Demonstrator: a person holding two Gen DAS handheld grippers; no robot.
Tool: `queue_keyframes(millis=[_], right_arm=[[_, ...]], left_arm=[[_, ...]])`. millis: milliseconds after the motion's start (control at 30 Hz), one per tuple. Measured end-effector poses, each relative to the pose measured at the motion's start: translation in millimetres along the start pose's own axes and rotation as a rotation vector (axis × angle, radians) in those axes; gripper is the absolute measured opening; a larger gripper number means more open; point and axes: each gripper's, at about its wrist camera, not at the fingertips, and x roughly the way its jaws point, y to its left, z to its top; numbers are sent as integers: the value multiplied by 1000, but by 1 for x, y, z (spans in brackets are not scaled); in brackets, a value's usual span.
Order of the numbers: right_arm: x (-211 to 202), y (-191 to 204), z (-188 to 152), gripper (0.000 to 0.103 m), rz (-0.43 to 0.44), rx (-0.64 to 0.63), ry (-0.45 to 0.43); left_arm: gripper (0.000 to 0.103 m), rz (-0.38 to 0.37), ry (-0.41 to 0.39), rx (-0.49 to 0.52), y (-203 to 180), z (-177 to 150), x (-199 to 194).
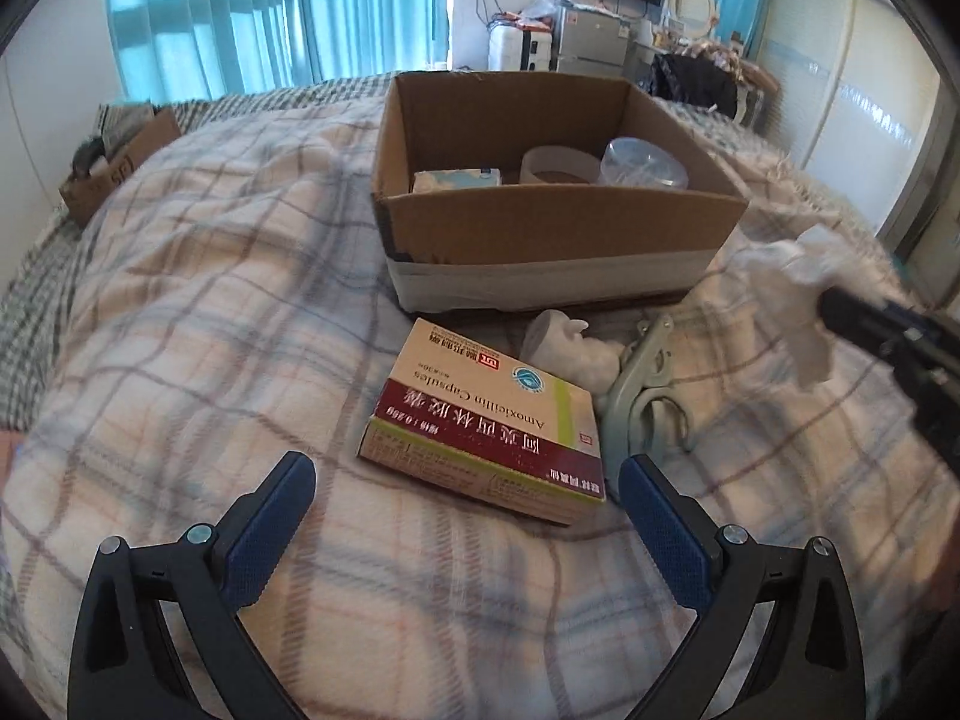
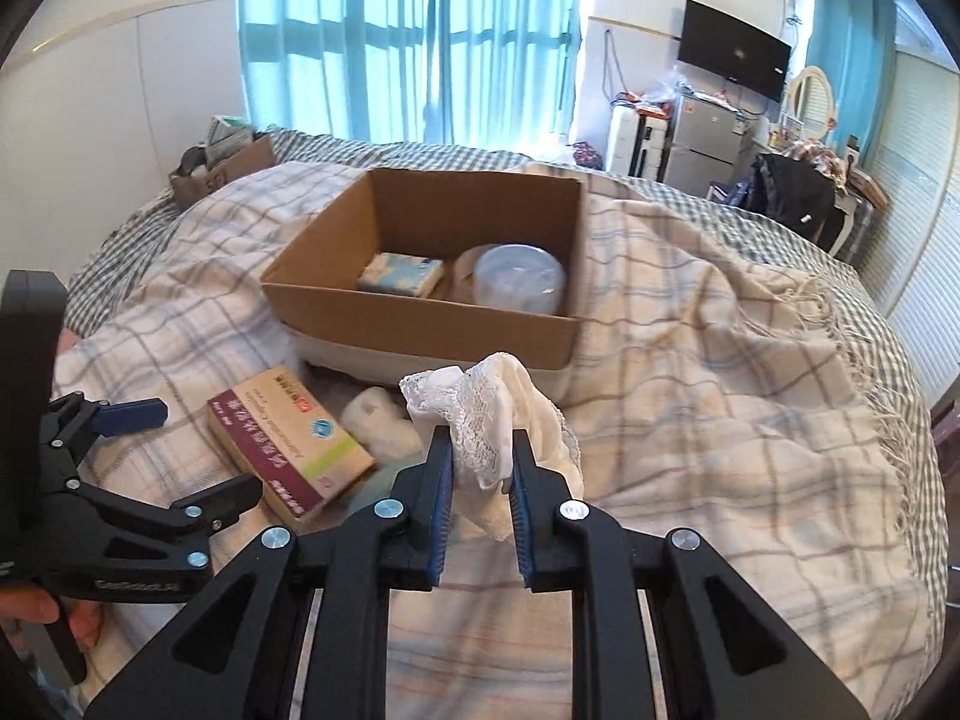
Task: Organize objects
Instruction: 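Grasp the white cloth with the right tool, then grasp the medicine box with the left tool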
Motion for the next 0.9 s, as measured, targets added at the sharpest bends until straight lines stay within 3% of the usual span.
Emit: queue_keyframes(millis=[133, 267, 367, 467, 533, 633, 667, 800, 900], right_arm=[[5, -14, -1, 17, 38, 44, 1], [14, -18, -5, 17, 75, 60, 14], [16, -23, -6, 17, 98, 80, 14], [19, -26, -7, 17, 120, 94, 15], [21, -25, -8, 17, 122, 94, 22], [21, -26, -10, 17, 121, 92, 20], [18, -25, -10, 17, 120, 87, 14], [7, -21, -10, 17, 105, 71, -8], [-1, -21, -8, 17, 92, 67, -21]], left_arm=[[103, 19, 5, 32, -5, 6, 7], [103, 94, 8, -32, 17, 21, 20], [103, 48, 126, -19, 17, 21, 50], [103, 0, 162, 72, -8, 19, 68], [103, 14, 178, 115, -22, 18, 77], [103, 15, 164, 75, -20, 19, 79], [99, 5, 154, 55, -16, 18, 75], [61, -28, 61, -10, -6, 15, 31], [60, -145, -35, 95, -25, 10, -15]])
